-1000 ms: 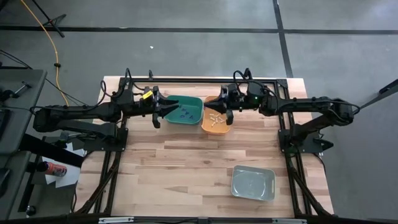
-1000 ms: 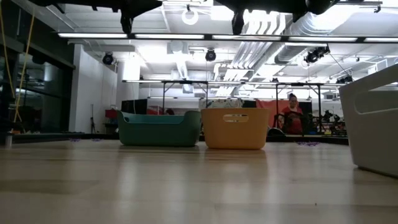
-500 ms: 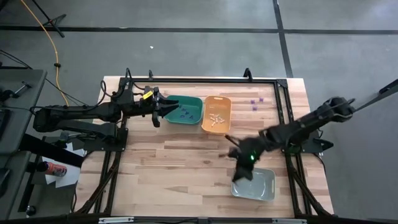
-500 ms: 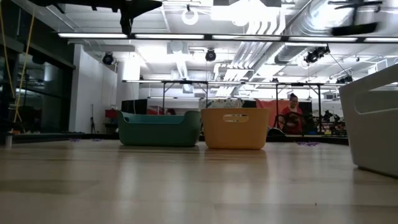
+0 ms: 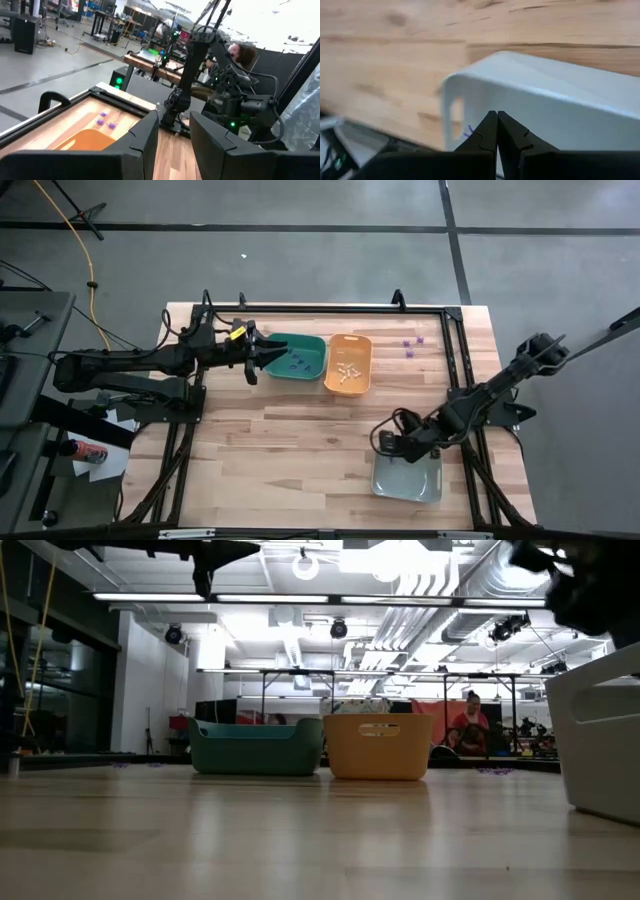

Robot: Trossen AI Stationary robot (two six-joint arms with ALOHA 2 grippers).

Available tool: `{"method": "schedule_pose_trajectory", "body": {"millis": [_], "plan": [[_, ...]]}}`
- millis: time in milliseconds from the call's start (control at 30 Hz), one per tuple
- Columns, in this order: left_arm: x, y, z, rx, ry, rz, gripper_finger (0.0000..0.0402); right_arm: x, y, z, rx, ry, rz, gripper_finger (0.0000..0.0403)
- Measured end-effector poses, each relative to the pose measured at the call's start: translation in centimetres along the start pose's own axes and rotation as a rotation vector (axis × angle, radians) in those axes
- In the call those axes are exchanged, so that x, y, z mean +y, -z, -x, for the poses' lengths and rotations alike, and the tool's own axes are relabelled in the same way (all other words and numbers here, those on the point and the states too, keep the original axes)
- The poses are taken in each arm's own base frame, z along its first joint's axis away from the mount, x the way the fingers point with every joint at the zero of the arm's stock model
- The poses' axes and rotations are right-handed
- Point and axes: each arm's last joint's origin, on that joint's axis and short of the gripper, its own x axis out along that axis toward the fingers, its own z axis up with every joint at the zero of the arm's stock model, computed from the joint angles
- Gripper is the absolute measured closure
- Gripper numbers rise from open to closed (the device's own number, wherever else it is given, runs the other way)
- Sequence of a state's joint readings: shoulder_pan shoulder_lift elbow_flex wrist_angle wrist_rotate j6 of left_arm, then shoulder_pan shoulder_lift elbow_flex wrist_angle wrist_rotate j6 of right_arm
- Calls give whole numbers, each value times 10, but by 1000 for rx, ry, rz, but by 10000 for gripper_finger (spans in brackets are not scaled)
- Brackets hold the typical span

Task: Sort Halloween decoration
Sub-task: Put the violet spider toy into the gray bin

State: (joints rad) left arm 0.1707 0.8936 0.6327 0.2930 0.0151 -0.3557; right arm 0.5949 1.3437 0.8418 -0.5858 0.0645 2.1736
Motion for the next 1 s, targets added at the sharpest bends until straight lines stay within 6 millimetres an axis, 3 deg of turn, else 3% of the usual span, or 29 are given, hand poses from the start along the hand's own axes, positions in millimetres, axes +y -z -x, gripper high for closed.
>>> {"method": "schedule_pose_trajectory", "body": {"millis": [467, 1000], "plan": [[3, 9, 0, 89, -32, 8, 302, 3, 2, -50, 17, 62, -41, 403], [3, 8, 0, 83, -30, 10, 302, 1, -3, -54, -15, 85, -47, 402]]}}
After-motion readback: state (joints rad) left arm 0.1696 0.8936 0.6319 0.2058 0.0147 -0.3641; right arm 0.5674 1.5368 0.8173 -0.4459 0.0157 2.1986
